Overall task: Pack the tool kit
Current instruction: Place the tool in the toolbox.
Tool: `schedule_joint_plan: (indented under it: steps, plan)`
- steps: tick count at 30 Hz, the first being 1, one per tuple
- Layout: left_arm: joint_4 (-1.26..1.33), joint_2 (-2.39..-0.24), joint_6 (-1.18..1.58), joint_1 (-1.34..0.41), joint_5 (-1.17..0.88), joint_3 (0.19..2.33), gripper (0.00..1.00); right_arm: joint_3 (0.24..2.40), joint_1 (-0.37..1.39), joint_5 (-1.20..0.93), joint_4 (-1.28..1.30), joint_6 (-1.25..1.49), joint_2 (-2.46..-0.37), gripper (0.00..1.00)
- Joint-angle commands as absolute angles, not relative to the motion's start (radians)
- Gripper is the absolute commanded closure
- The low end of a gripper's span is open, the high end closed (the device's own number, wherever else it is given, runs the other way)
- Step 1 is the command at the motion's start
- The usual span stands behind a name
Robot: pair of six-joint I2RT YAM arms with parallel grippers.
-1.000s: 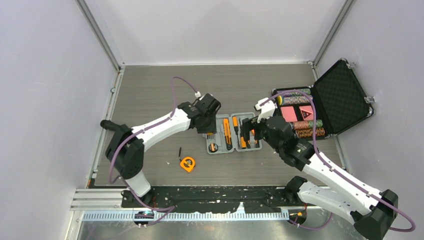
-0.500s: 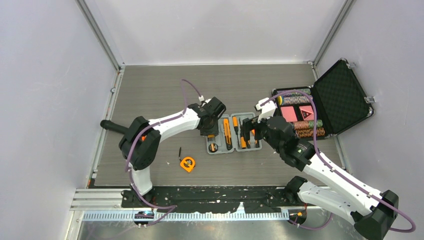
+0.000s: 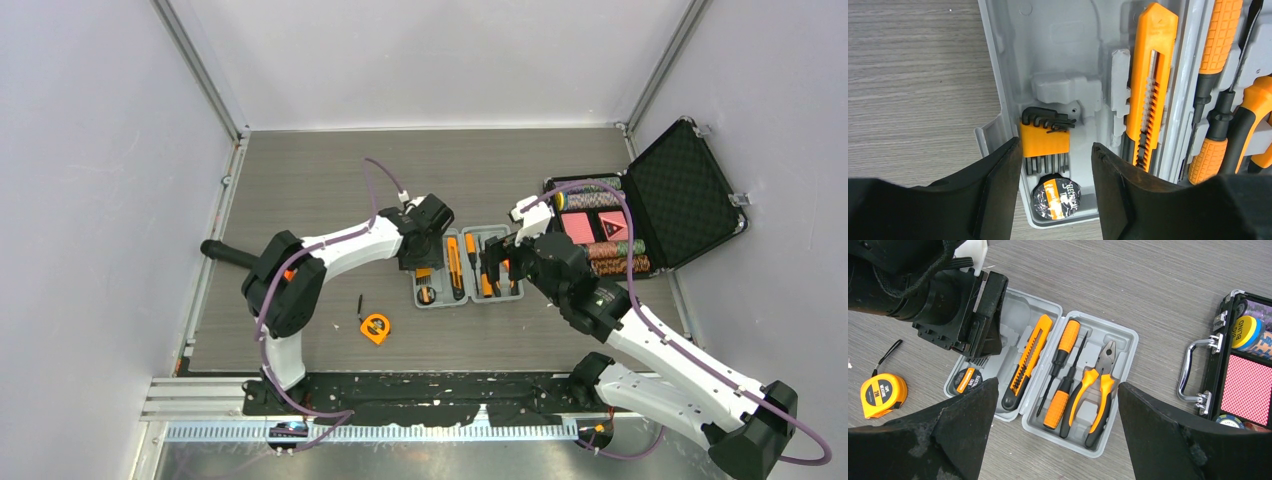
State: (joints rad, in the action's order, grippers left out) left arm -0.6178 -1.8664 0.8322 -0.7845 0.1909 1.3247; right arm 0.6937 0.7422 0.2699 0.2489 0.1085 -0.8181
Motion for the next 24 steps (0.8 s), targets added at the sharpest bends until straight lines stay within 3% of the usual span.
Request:
schedule_joint_plan:
  steps: [1, 13, 24]
  plan:
    - [-0.586, -1.823, 0.856, -0.787, 0.202, 1.306, 0.45, 0.737, 0.744, 0.259, 0.221, 0.117, -0.814, 0.07]
    - [-0.512, -1.517, 0.807, -0.741, 0.199, 1.138, 0.45, 0.804, 0.744, 0.029, 0.224, 0.106, -0.930, 0.11]
    - [-0.228, -1.432, 0.790, -0.617, -0.065, 0.883, 0.45, 1.003, 0.748, -0.094, 0.251, 0.188, -1.303, 0.32]
